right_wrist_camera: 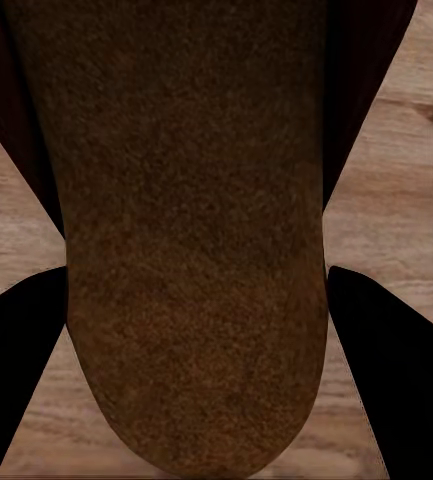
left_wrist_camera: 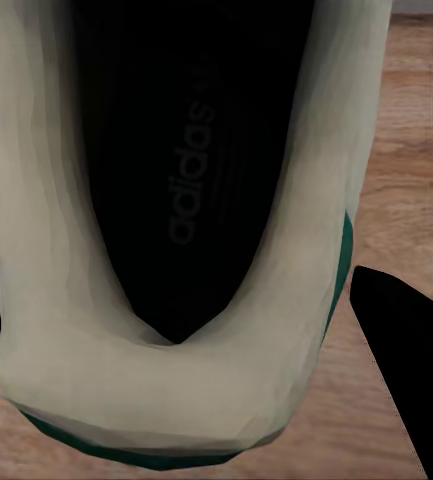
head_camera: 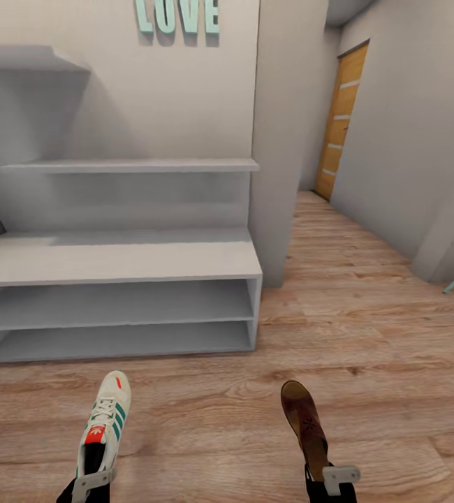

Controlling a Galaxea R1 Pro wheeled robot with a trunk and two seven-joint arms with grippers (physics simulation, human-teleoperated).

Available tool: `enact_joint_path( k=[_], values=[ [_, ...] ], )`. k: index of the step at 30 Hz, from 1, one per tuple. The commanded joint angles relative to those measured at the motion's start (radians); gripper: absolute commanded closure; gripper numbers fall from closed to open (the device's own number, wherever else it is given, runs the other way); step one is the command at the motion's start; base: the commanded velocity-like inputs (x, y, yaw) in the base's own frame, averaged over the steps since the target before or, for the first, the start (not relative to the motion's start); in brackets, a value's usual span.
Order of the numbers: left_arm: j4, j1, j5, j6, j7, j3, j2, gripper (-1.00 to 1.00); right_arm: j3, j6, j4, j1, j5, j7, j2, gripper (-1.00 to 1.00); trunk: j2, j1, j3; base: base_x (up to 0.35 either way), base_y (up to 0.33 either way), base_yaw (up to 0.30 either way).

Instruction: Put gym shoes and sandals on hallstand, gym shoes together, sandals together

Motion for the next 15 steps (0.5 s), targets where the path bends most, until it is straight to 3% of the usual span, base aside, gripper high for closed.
enact_joint_path(
  k=[1,15],
  values=[
    [0.001,-0.001,-0.007,-0.004,0.004,0.003,0.000,1.00,0.009,-0.002,0.003,-0.001,-0.007,-0.005,0.000,1.00,0.000,0.000,-0.001,0.000,-0.064,0.005],
    [-0.002,-0.011,-0.016,0.021,-0.006,-0.003,0.000,1.00,0.004,-0.002,0.002,-0.001,-0.006,-0.003,-0.002,1.00,0.000,0.000,-0.001,0.000,-0.011,0.001]
  ],
)
